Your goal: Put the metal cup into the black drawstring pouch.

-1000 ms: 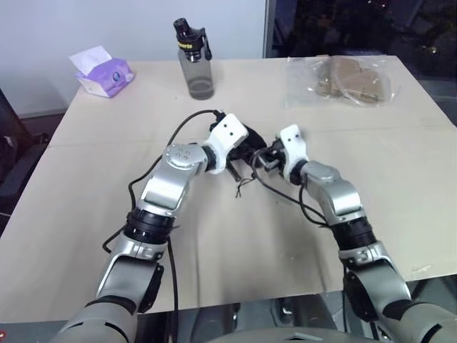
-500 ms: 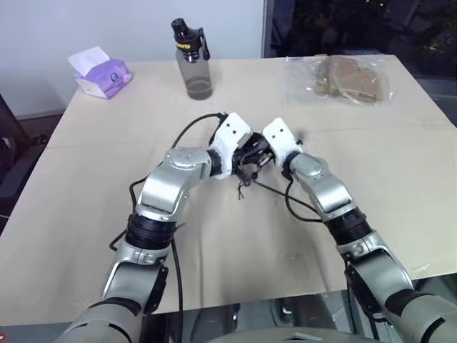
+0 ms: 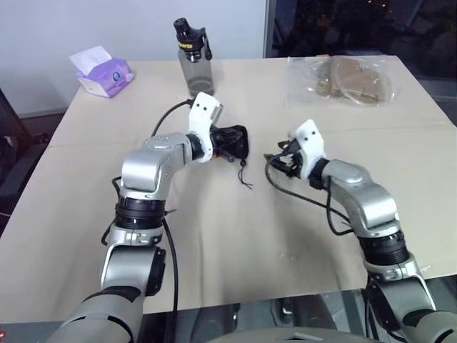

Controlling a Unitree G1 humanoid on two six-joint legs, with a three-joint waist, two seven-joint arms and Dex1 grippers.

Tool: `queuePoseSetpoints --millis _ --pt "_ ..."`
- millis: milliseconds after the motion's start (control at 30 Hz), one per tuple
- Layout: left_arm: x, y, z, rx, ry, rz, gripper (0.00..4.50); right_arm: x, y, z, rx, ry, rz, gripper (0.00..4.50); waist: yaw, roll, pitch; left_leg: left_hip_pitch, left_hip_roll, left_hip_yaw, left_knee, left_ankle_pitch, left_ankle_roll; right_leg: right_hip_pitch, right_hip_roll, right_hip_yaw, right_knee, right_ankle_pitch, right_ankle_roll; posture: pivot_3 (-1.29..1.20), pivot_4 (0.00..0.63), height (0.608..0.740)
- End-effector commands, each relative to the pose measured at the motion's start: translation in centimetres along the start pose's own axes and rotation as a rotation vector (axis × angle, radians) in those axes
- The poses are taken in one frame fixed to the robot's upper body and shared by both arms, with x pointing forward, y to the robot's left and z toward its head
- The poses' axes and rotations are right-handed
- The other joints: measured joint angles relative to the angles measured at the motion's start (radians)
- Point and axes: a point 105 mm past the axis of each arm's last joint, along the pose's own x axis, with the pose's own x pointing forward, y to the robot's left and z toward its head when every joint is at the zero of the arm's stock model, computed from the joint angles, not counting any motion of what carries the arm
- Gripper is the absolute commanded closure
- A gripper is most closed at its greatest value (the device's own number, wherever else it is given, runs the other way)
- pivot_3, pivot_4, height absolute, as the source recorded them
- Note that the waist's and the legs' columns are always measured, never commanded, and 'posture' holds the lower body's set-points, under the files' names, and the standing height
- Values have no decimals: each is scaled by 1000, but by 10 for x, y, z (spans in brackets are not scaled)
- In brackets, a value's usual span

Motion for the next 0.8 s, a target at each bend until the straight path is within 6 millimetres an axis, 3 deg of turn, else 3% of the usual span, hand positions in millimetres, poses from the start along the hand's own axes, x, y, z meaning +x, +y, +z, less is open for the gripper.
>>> queuePoseSetpoints --millis 33,167,333,500,667,733,800 --pt "-7 3 37 11 -115 -11 4500 -1 13 7 98 -45 38 58 -1 0 0 0 0 0 0 0 0 0 0 0 0 0 0 0 150 740" --pt "-10 5 52 21 -142 -15 4500 28 23 6 183 -66 35 58 -5 0 0 1 0 0 0 0 0 0 1 0 1 0 0 0 150 740" --pt "-10 4 56 32 -149 -14 4500 67 17 -2 176 -58 -45 58 -4 0 0 1 0 0 0 0 0 0 0 0 0 0 0 0 150 740" --pt "-12 2 61 35 -170 -4 4500 90 8 -10 212 -71 -96 58 -3 0 0 0 0 1 0 3 -5 0 -1 1 -1 0 0 0 150 740" --pt "-16 5 65 27 -184 16 4500 93 25 -8 207 -106 5 2275 -4 0 0 -1 0 1 -2 3 -5 -1 -1 1 -1 0 0 0 150 740" --pt "-17 5 64 28 -184 18 4500 95 35 -3 209 -129 52 3467 -6 0 0 -1 0 1 -2 3 -5 -1 -1 1 0 0 0 0 150 740" --pt "-18 6 64 27 -186 24 4500 98 41 -1 176 -135 78 4300 -10 0 0 0 0 1 -2 2 -4 -1 -1 1 0 0 0 0 150 740"
